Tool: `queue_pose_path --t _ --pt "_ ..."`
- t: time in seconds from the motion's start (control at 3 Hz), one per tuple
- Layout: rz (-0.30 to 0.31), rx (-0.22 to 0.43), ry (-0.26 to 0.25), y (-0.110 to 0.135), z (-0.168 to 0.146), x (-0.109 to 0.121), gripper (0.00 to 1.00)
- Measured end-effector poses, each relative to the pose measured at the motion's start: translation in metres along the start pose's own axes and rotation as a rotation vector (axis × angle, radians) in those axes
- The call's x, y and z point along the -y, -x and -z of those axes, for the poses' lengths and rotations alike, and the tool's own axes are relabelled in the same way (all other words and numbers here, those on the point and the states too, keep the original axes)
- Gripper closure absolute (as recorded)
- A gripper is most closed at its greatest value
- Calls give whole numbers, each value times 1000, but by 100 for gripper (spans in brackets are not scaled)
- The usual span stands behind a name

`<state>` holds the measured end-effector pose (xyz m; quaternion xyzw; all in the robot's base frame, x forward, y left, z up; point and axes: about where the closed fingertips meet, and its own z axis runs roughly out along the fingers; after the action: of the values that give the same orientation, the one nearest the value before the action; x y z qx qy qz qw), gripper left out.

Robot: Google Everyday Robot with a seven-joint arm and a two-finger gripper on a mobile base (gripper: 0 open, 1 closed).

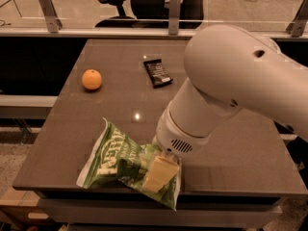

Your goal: Move green jalapeno chip bag near rxbar chocolate

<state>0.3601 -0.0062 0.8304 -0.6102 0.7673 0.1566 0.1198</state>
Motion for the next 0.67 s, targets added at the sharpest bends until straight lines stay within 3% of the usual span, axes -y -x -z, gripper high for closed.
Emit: queue_pose_path --t 0.67 --pt "5 -1 -6 2 2 -2 88"
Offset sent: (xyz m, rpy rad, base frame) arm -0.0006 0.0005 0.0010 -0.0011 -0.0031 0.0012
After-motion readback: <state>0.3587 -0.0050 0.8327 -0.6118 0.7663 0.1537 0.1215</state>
